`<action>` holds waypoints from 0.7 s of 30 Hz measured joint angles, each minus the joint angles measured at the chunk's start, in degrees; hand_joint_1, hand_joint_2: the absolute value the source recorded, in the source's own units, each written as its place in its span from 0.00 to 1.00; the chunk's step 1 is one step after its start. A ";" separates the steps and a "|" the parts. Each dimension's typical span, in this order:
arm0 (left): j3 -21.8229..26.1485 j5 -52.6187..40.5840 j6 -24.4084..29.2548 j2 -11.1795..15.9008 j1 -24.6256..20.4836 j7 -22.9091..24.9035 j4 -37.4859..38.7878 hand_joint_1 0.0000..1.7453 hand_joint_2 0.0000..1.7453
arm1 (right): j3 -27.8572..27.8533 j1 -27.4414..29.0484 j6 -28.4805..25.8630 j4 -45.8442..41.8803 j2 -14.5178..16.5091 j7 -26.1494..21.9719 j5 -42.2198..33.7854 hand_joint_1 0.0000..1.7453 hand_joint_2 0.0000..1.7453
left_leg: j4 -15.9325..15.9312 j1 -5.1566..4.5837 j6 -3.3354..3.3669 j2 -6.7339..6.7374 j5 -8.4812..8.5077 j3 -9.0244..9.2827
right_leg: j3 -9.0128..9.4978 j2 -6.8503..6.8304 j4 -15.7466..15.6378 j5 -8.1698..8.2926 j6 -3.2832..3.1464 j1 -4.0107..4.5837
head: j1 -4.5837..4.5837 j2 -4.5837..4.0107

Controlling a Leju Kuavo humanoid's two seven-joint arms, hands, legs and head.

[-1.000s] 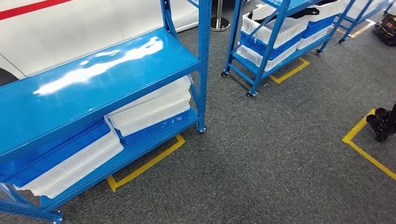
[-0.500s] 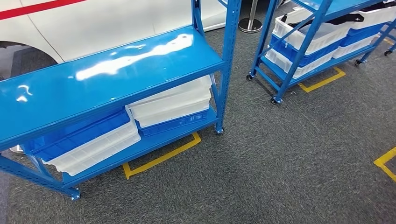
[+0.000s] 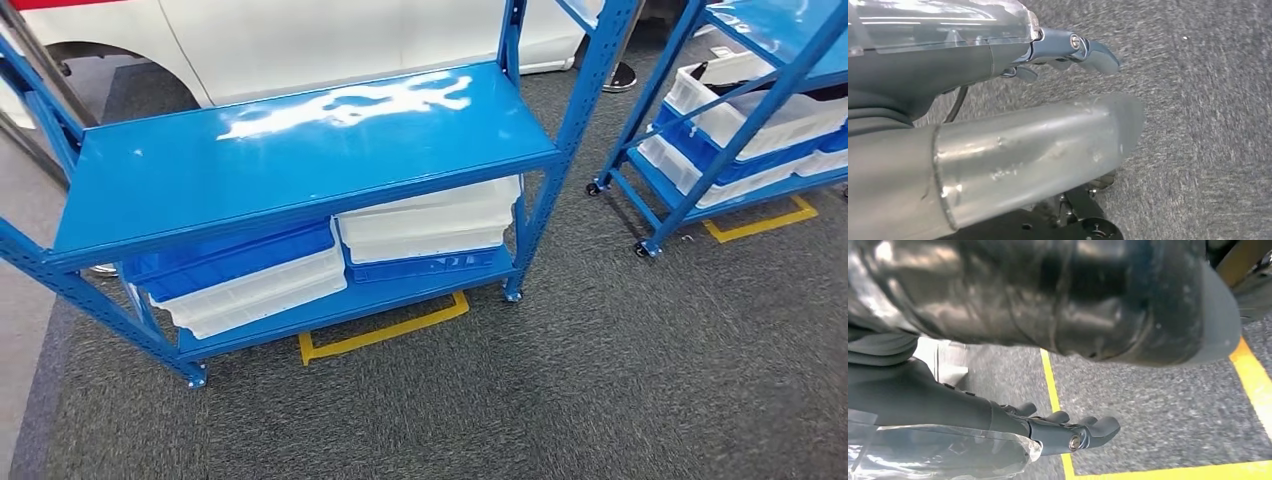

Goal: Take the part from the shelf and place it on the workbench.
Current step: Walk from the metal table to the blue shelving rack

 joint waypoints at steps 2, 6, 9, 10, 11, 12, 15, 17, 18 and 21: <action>0.00 0.00 -0.01 -0.03 -0.07 -0.01 0.00 0.00 0.00 | 0.00 0.09 0.00 0.00 -0.01 0.00 0.00 0.00 0.00 | 0.66 -0.12 -0.56 -1.31 -0.31 -0.28 | 2.25 2.06 -5.55 2.25 -0.20 -0.13 | -0.01 0.00; 0.00 0.00 0.00 0.02 0.15 0.00 -0.02 0.00 0.00 | 0.00 -0.23 0.00 0.00 -0.04 -0.01 0.00 0.00 0.00 | 0.95 -0.12 -1.87 -2.20 -0.53 -0.94 | 2.80 0.93 -6.74 2.34 -1.16 -0.04 | -0.02 0.00; 0.00 0.00 0.00 0.08 -0.01 0.00 -0.05 0.00 0.00 | 0.00 -0.04 -0.01 0.00 -0.06 0.00 0.00 0.00 0.00 | 7.82 -0.09 -2.72 2.37 -4.59 -4.19 | 3.10 -1.34 -7.33 2.44 -2.25 -0.09 | -0.16 0.00; 0.00 -0.01 0.00 0.07 -0.11 0.00 -0.05 0.00 0.00 | 0.00 0.06 -0.01 0.00 -0.06 0.00 0.00 0.00 0.00 | 11.92 0.01 -2.99 3.30 -6.47 -6.24 | 3.07 -2.19 -7.31 2.36 -2.44 0.00 | -0.19 0.00; 0.00 -0.01 0.00 0.04 -0.13 0.00 -0.04 0.00 0.00 | 0.00 0.11 -0.01 0.00 -0.06 0.00 0.00 0.00 0.00 | 15.40 0.12 -3.21 3.68 -7.70 -7.99 | 3.06 -3.01 -7.27 2.27 -2.51 0.07 | -0.19 0.00; 0.00 -0.02 0.00 0.03 -0.07 0.00 -0.04 0.00 0.00 | 0.00 0.13 0.00 0.00 -0.06 0.00 0.00 0.00 0.00 | 17.17 0.22 -3.34 3.86 -7.85 -8.89 | 3.12 -3.78 -7.24 2.15 -2.52 0.12 | -0.19 0.00; 0.00 -0.02 0.00 0.03 0.13 0.00 -0.05 0.00 0.00 | 0.00 0.05 0.02 0.00 -0.06 0.01 0.00 0.00 0.00 | 9.49 0.21 -3.01 5.52 -2.73 -4.99 | 3.78 -5.76 -7.24 1.68 -2.21 0.20 | -0.19 0.00; 0.00 -0.01 -0.01 0.04 -0.04 -0.01 -0.05 0.00 0.00 | 0.00 0.03 0.10 0.00 -0.06 -0.01 0.00 0.00 0.00 | 2.67 -0.33 -2.17 8.07 -0.34 -1.62 | 4.26 -6.90 -7.23 1.28 -1.69 0.46 | -0.19 0.00; 0.00 0.00 -0.03 0.04 -0.12 -0.02 -0.05 0.00 0.00 | 0.00 0.00 0.16 0.00 -0.06 -0.01 0.00 0.00 0.00 | 1.31 -0.59 -1.77 8.80 -0.16 -1.08 | 4.42 -7.40 -7.24 1.14 -1.42 0.58 | -0.19 0.00; 0.00 -0.01 -0.14 0.03 -0.02 -0.15 -0.05 0.00 0.00 | 0.01 -0.35 0.35 0.00 -0.07 -0.14 -0.01 0.00 0.00 | 0.52 -0.57 -0.78 7.22 0.00 -1.05 | 5.10 -8.34 -7.39 0.73 -0.52 0.67 | -0.17 0.00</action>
